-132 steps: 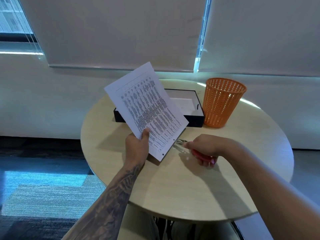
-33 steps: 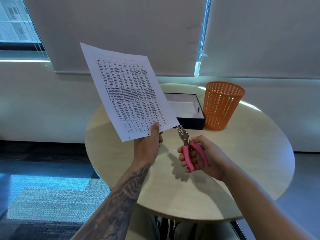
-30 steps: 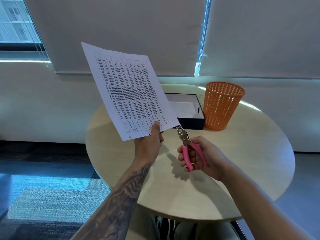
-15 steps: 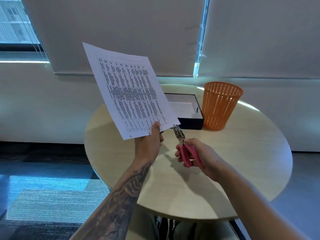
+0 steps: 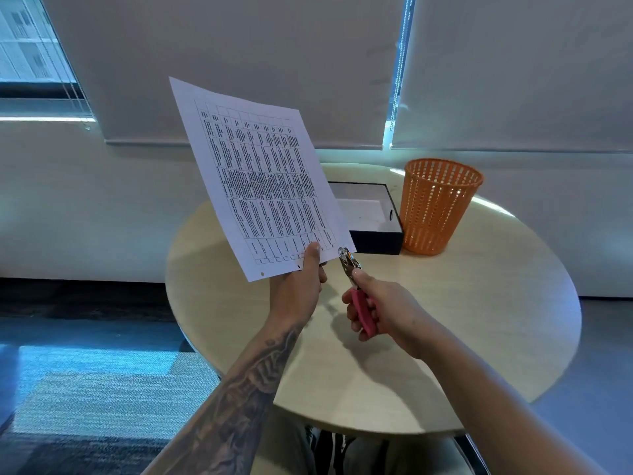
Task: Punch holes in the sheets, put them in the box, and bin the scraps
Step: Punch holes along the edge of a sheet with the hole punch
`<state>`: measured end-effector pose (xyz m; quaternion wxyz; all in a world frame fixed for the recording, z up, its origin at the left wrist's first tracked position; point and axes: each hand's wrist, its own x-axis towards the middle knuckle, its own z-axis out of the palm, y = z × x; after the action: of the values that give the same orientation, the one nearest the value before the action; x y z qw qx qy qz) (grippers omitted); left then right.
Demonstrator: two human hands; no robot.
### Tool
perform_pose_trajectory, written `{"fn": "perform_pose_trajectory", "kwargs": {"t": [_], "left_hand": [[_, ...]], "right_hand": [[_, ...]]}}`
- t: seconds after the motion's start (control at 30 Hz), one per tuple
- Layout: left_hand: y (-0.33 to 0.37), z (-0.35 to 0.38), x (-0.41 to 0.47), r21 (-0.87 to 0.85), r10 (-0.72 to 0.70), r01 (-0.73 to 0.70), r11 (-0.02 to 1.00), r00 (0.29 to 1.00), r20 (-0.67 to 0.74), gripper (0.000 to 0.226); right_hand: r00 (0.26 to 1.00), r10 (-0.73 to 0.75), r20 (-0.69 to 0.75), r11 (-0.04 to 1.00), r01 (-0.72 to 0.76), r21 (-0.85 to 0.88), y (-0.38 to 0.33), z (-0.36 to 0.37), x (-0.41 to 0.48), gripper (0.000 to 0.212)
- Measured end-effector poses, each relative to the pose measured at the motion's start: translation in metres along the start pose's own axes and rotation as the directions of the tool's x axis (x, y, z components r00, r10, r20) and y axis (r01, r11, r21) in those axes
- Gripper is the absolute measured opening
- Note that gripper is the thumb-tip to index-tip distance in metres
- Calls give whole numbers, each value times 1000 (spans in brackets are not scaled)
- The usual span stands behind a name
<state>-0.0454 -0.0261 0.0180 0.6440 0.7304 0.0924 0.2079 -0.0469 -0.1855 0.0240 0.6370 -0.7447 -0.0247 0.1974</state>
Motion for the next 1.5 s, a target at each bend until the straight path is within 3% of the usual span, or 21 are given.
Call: {"fn": "perform_pose_trajectory", "kwargs": {"t": [0.2, 0.43, 0.6, 0.73, 0.83, 0.93, 1.03, 1.17, 1.33, 1.5], "left_hand": [[-4, 2, -1, -20, -11, 12, 1000, 1000, 16, 34], [-13, 6, -2, -29, -23, 24, 999, 999, 31, 32], [-32, 16, 0, -43, -107, 108, 993, 994, 19, 21], [-36, 17, -6, 80, -117, 118, 990, 993, -20, 42], [-38, 19, -11, 45, -170, 171, 984, 985, -34, 33], [-41, 20, -12, -22, -217, 217, 976, 976, -31, 7], [-43, 21, -10, -51, -223, 223, 974, 975, 3, 18], [-45, 20, -9, -24, -238, 238, 971, 971, -6, 18], [-43, 19, -9, 78, -237, 238, 968, 971, -18, 12], [-35, 18, -11, 161, -195, 196, 967, 981, -18, 28]], "right_hand": [[1000, -13, -11, 999, 12, -43, 1, 1, -1, 67], [999, -12, -38, 997, 9, -76, 5, -2, -1, 58], [998, 23, -59, 994, -29, -110, 7, -7, 2, 59], [993, 92, -68, 984, -102, -146, 8, -14, 7, 60], [986, 154, -68, 969, -164, -186, 8, -19, 11, 61], [971, 233, -56, 950, -240, -201, 5, -22, 13, 59], [963, 261, -60, 929, -268, -255, 3, -24, 17, 56], [955, 289, -62, 912, -295, -287, 1, -24, 21, 54], [948, 312, -61, 891, -314, -327, -1, -22, 24, 55], [946, 314, -77, 873, -319, -369, -3, -19, 24, 55]]}}
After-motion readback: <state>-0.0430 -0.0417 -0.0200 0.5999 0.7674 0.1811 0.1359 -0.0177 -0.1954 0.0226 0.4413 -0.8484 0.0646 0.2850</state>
